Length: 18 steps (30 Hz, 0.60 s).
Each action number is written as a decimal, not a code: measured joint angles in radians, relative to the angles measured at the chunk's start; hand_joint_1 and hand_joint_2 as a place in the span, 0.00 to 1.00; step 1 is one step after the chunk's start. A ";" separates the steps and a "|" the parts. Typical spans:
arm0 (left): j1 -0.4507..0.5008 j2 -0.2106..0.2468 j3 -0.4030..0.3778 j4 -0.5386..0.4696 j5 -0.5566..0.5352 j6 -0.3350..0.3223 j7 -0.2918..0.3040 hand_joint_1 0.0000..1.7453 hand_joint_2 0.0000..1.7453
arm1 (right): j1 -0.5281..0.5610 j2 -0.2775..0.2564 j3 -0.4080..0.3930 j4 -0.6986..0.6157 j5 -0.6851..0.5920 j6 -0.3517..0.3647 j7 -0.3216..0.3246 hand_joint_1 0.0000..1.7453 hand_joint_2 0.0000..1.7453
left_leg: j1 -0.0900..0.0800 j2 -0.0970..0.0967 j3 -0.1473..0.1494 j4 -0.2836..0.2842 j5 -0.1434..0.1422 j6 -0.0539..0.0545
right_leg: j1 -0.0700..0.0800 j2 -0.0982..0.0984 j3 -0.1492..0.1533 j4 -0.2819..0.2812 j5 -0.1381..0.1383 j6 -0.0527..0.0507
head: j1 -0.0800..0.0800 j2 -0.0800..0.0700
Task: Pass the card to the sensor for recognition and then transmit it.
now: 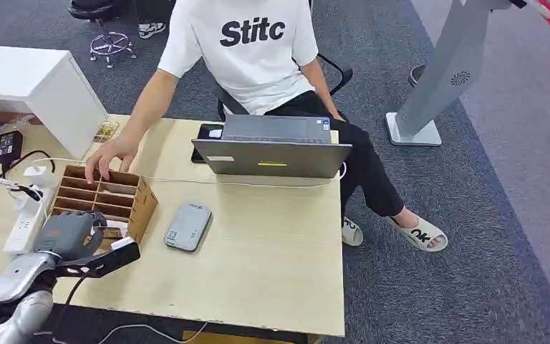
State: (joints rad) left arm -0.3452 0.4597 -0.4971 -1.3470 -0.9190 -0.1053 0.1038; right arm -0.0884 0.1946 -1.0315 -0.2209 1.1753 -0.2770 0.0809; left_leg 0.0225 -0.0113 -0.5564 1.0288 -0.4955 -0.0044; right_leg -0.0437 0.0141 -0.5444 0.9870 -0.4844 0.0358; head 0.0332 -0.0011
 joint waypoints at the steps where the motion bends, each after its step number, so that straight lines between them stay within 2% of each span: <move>1: -0.001 -0.001 0.000 0.001 0.000 0.000 0.000 0.87 1.00 | 0.000 0.000 0.000 0.000 0.000 0.000 0.000 0.00 1.00 | 0.000 0.000 0.000 0.000 0.000 0.000 | 0.000 0.000 0.000 0.000 0.000 0.000 | 0.000 0.000; 4: -0.002 -0.004 0.000 0.004 0.000 0.000 0.000 0.85 1.00 | 0.000 0.000 0.000 0.000 0.000 0.000 0.000 0.00 1.00 | 0.000 0.000 0.000 0.000 0.000 0.000 | 0.000 0.000 0.000 0.000 0.000 0.000 | 0.000 0.000; 11: -0.005 -0.008 0.002 0.014 0.000 0.000 -0.002 0.90 1.00 | 0.000 0.000 0.000 0.000 0.008 0.005 0.000 0.00 1.00 | 0.000 0.000 0.000 0.000 0.000 0.000 | 0.000 0.000 0.000 0.000 0.000 0.000 | 0.000 0.000; 14: -0.006 -0.008 0.004 0.021 0.000 0.000 -0.006 1.00 1.00 | 0.000 0.000 0.000 0.000 0.011 0.006 0.000 0.00 1.00 | 0.000 0.000 0.000 0.000 0.000 0.000 | 0.000 0.000 0.000 0.000 0.000 0.000 | 0.000 0.000; 16: -0.006 -0.008 0.010 0.022 0.000 0.001 -0.015 1.00 1.00 | 0.000 0.000 0.000 0.000 0.011 0.006 0.000 0.00 1.00 | 0.000 0.000 0.000 0.000 0.000 0.000 | 0.000 0.000 0.000 0.000 0.000 0.000 | 0.000 0.000; 18: -0.006 -0.013 0.020 0.022 -0.020 0.043 -0.018 1.00 1.00 | 0.000 0.000 0.000 0.000 0.010 0.004 0.001 0.00 1.00 | 0.000 0.000 0.000 0.000 0.000 0.000 | 0.000 0.000 0.000 0.000 0.000 0.000 | 0.000 0.000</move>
State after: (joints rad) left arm -0.3510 0.4463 -0.4768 -1.3249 -0.9392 -0.0620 0.0858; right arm -0.0880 0.1946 -1.0315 -0.2209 1.1856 -0.2731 0.0816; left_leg 0.0226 -0.0113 -0.5562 1.0288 -0.4954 -0.0045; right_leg -0.0437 0.0141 -0.5445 0.9871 -0.4844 0.0358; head 0.0328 -0.0011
